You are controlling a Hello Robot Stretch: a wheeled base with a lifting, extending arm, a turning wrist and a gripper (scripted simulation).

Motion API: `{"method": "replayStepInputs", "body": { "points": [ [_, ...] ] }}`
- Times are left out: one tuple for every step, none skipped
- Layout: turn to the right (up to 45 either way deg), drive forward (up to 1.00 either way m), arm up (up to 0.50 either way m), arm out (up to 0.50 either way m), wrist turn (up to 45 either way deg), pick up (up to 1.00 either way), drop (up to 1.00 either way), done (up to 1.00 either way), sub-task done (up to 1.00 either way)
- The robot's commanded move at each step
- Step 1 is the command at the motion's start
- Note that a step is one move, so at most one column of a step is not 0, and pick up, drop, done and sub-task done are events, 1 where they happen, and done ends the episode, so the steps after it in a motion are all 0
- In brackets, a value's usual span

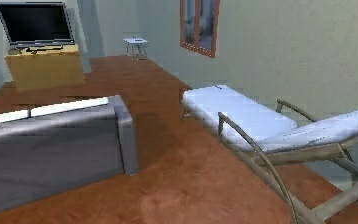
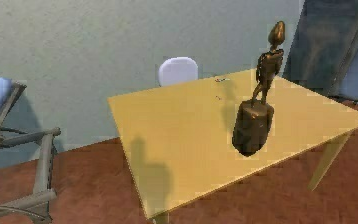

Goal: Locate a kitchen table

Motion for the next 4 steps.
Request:
{"method": "replayStepInputs", "body": {
  "points": [
    [3.0, 0.00, 0.00, 0.00, 0.0, 0.00, 0.00, 0.00, 0.00],
    [0.0, 1.00, 0.00, 0.00, 0.0, 0.00, 0.00, 0.00, 0.00],
    [6.0, 0.00, 0.00, 0.00, 0.0, 0.00, 0.00, 0.00, 0.00],
    [0.0, 0.10, 0.00, 0.00, 0.0, 0.00, 0.00, 0.00, 0.00]
  ]
}}
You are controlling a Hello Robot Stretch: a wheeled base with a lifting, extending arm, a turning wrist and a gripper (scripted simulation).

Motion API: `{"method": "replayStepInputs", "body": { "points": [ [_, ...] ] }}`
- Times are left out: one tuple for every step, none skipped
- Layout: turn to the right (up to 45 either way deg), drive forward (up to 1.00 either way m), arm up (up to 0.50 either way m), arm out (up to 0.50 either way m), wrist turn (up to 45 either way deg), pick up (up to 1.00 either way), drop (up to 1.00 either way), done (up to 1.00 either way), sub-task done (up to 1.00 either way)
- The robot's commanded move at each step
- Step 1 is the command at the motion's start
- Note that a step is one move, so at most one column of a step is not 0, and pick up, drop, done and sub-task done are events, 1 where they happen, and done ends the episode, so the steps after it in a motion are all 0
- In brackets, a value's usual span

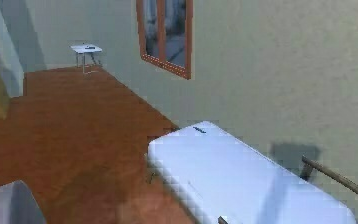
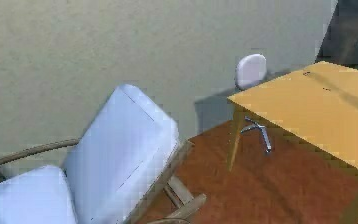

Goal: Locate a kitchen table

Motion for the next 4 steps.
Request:
{"method": "replayStepInputs", "body": {
  "points": [
    [-27.0, 0.00, 0.00, 0.00, 0.0, 0.00, 0.00, 0.00, 0.00],
    [0.0, 1.00, 0.00, 0.00, 0.0, 0.00, 0.00, 0.00, 0.00],
    [0.0, 1.00, 0.00, 0.00, 0.0, 0.00, 0.00, 0.00, 0.00],
    [0.0, 1.00, 0.00, 0.00, 0.0, 0.00, 0.00, 0.00, 0.00]
  ]
}}
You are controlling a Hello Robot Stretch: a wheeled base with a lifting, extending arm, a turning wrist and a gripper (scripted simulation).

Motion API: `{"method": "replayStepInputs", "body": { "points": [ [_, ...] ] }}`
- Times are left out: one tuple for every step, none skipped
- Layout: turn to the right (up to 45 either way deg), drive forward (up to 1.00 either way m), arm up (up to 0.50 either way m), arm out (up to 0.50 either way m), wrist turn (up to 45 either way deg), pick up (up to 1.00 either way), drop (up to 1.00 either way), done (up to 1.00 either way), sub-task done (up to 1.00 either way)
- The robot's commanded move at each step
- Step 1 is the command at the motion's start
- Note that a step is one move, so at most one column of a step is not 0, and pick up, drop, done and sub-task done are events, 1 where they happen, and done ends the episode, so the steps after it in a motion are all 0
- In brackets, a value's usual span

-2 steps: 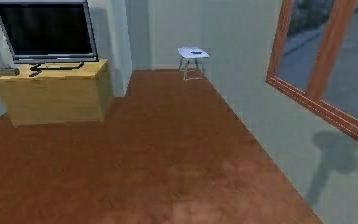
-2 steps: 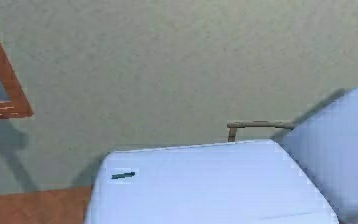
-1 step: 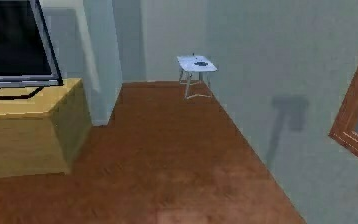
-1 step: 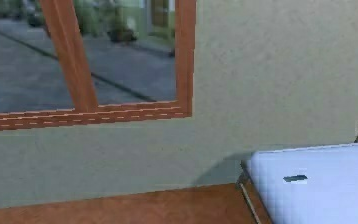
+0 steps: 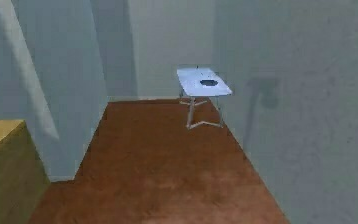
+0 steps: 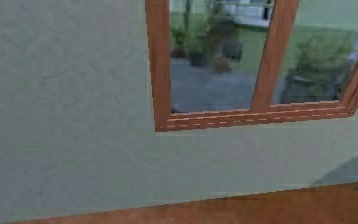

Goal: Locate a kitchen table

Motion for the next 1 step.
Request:
{"method": "replayStepInputs", "body": {
  "points": [
    [0.0, 1.00, 0.00, 0.00, 0.0, 0.00, 0.00, 0.00, 0.00]
  ]
}}
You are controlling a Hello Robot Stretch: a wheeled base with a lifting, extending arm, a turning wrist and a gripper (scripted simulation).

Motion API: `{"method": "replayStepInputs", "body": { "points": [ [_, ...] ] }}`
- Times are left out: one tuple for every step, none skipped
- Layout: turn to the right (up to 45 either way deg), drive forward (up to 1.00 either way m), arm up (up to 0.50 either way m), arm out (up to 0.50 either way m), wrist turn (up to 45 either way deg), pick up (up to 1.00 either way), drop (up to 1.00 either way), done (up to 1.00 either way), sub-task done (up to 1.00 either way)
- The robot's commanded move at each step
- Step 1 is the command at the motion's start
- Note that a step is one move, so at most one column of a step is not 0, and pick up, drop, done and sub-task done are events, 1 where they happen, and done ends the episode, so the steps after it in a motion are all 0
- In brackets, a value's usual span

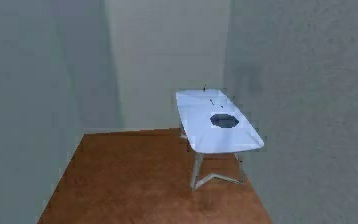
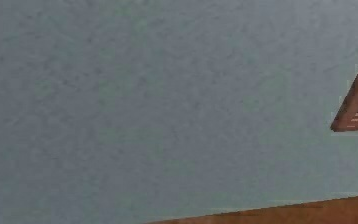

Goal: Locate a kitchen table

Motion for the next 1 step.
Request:
{"method": "replayStepInputs", "body": {
  "points": [
    [0.0, 0.45, 0.00, 0.00, 0.0, 0.00, 0.00, 0.00, 0.00]
  ]
}}
